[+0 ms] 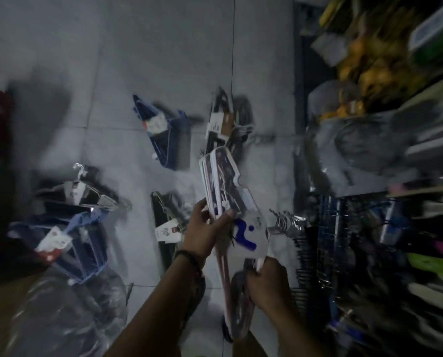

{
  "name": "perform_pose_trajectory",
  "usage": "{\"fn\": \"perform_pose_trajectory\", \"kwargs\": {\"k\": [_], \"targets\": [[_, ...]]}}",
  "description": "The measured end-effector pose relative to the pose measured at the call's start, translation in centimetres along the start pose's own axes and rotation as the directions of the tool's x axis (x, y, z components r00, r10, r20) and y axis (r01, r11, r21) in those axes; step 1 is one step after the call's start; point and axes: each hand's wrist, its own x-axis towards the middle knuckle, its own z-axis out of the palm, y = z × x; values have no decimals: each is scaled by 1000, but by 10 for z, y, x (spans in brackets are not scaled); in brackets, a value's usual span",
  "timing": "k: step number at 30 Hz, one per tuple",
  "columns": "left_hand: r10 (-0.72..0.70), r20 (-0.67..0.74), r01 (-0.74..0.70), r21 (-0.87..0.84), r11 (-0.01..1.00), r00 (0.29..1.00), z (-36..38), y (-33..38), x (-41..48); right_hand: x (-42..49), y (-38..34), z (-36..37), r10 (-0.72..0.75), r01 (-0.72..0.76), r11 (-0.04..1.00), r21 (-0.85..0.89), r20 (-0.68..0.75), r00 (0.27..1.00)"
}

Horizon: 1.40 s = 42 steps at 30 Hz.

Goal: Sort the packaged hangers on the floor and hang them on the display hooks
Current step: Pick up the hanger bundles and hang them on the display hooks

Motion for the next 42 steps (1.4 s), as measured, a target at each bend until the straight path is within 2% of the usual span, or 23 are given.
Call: {"fn": "perform_pose_trajectory", "kwargs": {"k": [3, 6, 9, 12, 14, 16, 18, 19, 20, 21, 24, 28, 30, 32, 37, 39, 42], "targets": [[77, 23, -78, 33, 996, 997, 5, 60, -74, -87, -16, -46, -41, 42, 998, 41, -19, 999], [186, 14, -186, 62, 981, 982, 14, 115, -137, -162, -43, -94, -86, 81, 991, 109, 37, 996], [289, 68, -293, 55, 955, 955, 18, 162, -190, -231, -69, -148, -131, 118, 980, 158, 76, 988], [369, 194, -387, 68, 919, 909, 20, 198, -236, -294, -74, -198, -202, 202, 979, 30, -22, 979], [397, 299, -432, 58, 900, 868, 25, 216, -263, -341, -76, -230, -230, 240, 971, 10, -244, 942], [417, 368, -467, 54, 883, 831, 33, 230, -292, -390, -76, -255, -236, 281, 960, 6, -528, 816], [438, 433, -497, 28, 867, 788, 47, 242, -322, -428, -76, -271, -228, 365, 931, 12, -760, 609], [446, 478, -516, 18, 856, 757, 56, 247, -337, -443, -74, -277, -221, 388, 922, -3, -827, 517], [447, 529, -529, 4, 848, 721, 66, 252, -353, -454, -72, -280, -220, 389, 921, -26, -858, 464], [447, 579, -541, -12, 841, 682, 76, 256, -370, -465, -71, -284, -210, 398, 917, -17, -869, 448], [459, 724, -589, -92, 803, 514, 106, 268, -428, -498, -60, -296, -150, 458, 883, 100, -865, 479], [421, 851, -618, -153, 771, 314, 146, 267, -498, -548, -34, -316, -101, 456, 883, 115, -901, 422], [372, 897, -596, -168, 785, 237, 166, 259, -529, -576, -13, -325, -36, 420, 899, 120, -938, 345], [333, 931, -573, -191, 797, 152, 185, 252, -560, -602, 8, -334, 15, 382, 918, 105, -973, 232], [300, 951, -568, -285, 773, -69, 222, 235, -640, -662, 61, -347, 174, 302, 938, 171, -985, 15], [306, 943, -568, -325, 756, -131, 237, 233, -671, -685, 80, -351, 201, 291, 941, 176, -978, -60], [346, 917, -545, -396, 739, -198, 261, 240, -716, -715, 93, -350, 203, 290, 944, 157, -970, -133]]}}
